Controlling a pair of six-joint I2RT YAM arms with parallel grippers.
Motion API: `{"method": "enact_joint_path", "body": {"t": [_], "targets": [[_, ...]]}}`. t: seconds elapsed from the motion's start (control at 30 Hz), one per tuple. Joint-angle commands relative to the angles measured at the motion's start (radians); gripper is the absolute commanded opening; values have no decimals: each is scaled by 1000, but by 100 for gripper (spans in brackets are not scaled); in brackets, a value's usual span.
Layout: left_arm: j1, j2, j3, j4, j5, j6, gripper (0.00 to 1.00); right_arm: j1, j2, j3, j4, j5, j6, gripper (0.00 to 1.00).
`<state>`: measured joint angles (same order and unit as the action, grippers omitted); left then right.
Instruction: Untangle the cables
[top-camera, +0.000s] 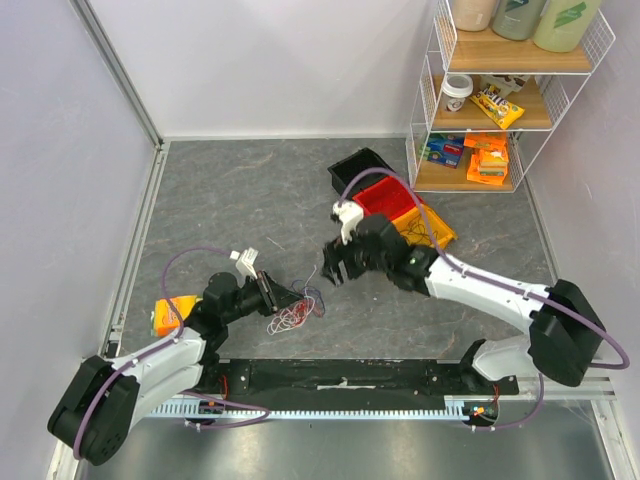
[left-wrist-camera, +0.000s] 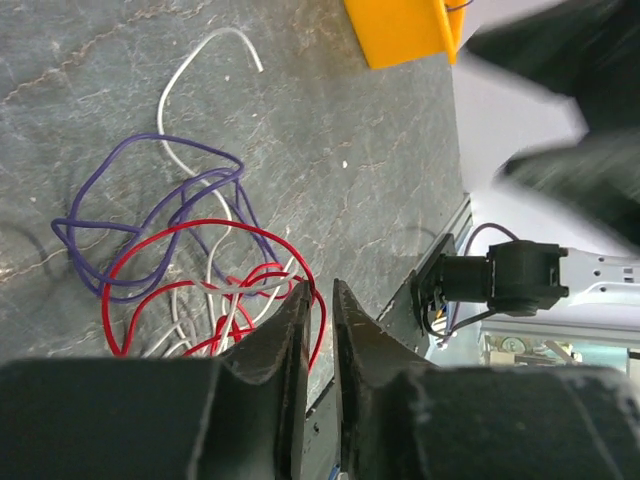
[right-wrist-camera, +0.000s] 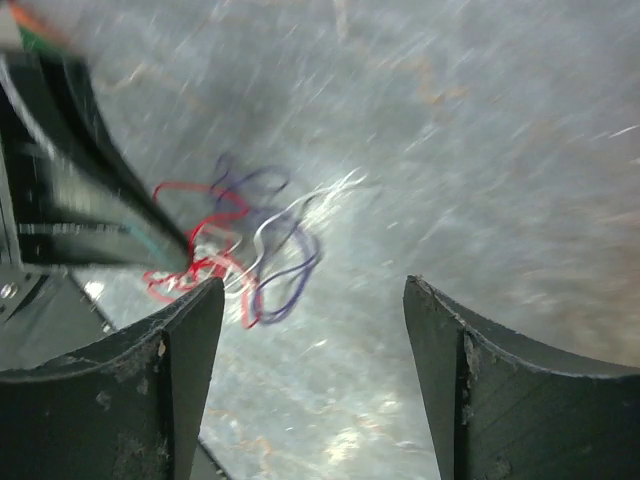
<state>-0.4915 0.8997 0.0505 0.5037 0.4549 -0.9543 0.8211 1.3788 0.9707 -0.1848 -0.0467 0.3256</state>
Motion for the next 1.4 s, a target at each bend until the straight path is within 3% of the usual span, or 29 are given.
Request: {"method": "enact_joint_path", "body": {"t": [0.0,0.2,0.4,0.6,0.7,0.83,1.0,1.03,1.1,1.17,1.37], "targets": [[-2,-68,-60,3,7,20,17,79,-35,-182,287,-127,184,79],[-1,-269,-67,-148,-50,22,20,113,65,-253,419,-183,164,76],[-1,-295,-95,-165,-81,-1,29,110,172,-201,435,-137,139,72],[-1,-210,-83,-123,-67,6,31,110,256,-156,449,-142,147,44],[-4,-185,-80,-106,-65,6,31,110,247,-161,458,-139,142,35],[-1,-176,-77,-108,-81,3,25,110,201,-153,395,-114,122,1],[-1,-197,-77,-140,-114,-9,21,110,36,-178,222,-6,73,0],[1,-209,-78,-148,-116,-12,28,112,4,-185,206,-4,67,0],[-1,-219,-72,-152,-108,-12,52,110,-56,-199,186,-10,59,0],[-1,-214,-54,-152,-85,-3,66,112,-92,-195,131,-27,53,0],[-1,-99,17,-95,-13,51,76,110,-202,-176,96,-35,78,0]]}}
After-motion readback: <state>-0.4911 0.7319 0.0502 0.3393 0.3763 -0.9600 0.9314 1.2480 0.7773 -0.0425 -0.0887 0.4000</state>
